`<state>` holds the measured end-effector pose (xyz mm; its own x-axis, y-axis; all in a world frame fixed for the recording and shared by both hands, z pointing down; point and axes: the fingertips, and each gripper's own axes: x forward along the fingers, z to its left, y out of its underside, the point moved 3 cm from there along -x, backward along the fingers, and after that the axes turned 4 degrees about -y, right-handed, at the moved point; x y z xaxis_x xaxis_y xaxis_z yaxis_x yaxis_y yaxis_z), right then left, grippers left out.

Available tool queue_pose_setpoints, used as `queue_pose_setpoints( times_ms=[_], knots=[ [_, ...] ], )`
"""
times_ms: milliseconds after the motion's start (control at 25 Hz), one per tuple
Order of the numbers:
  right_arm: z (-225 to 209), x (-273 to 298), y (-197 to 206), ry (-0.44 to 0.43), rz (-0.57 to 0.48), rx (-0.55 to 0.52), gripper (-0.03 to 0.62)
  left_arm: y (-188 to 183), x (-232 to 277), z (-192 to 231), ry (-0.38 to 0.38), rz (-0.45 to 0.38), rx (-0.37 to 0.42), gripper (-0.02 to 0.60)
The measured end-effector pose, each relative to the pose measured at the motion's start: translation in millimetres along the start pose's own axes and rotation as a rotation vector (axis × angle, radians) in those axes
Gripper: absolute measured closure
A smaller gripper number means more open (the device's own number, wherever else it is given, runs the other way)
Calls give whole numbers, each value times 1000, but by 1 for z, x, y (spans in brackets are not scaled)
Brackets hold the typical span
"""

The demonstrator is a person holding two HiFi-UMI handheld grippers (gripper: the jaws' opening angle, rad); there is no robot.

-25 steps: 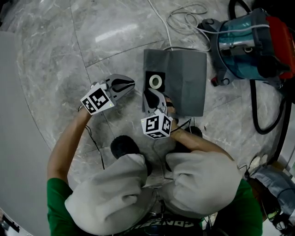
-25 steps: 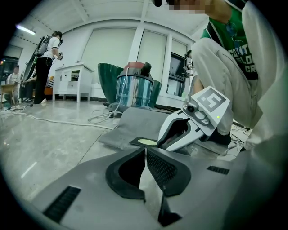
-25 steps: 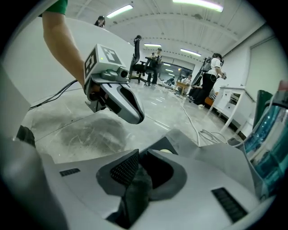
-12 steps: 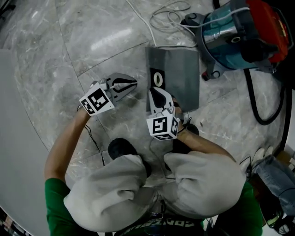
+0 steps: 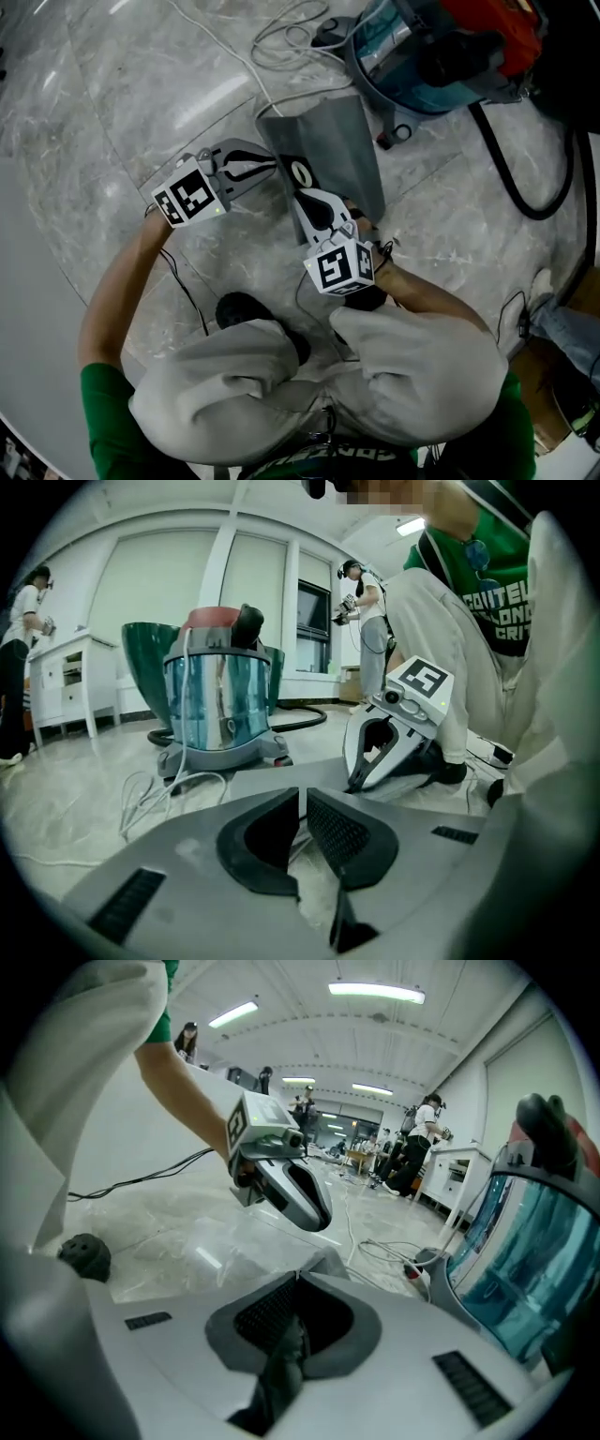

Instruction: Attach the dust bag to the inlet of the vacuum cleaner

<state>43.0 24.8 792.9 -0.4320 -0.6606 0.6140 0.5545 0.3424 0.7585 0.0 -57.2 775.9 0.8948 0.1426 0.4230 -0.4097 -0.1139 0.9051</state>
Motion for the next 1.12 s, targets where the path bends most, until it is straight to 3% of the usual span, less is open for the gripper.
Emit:
queue_pose_setpoints(
  times_ms=[200,440,760,960,1120],
  knots=[
    [-4,-18,4,-60,-42,-23,577,-7,22,-3,112,73,73,511],
    [-7,-35,15,-132,-75,-51,577,-8,43,-9,151,104,111,511],
    [-27,-53,25,-147,-91,-5,577,-10,65,-24,231,130,169,511],
    [-30,-58,36,-173,-92,-86,577,-12,78,-27,255,142,196,511],
    [-36,-61,45,-198,-83,-84,577,-13,92,-31,274,159,229,512]
  ],
)
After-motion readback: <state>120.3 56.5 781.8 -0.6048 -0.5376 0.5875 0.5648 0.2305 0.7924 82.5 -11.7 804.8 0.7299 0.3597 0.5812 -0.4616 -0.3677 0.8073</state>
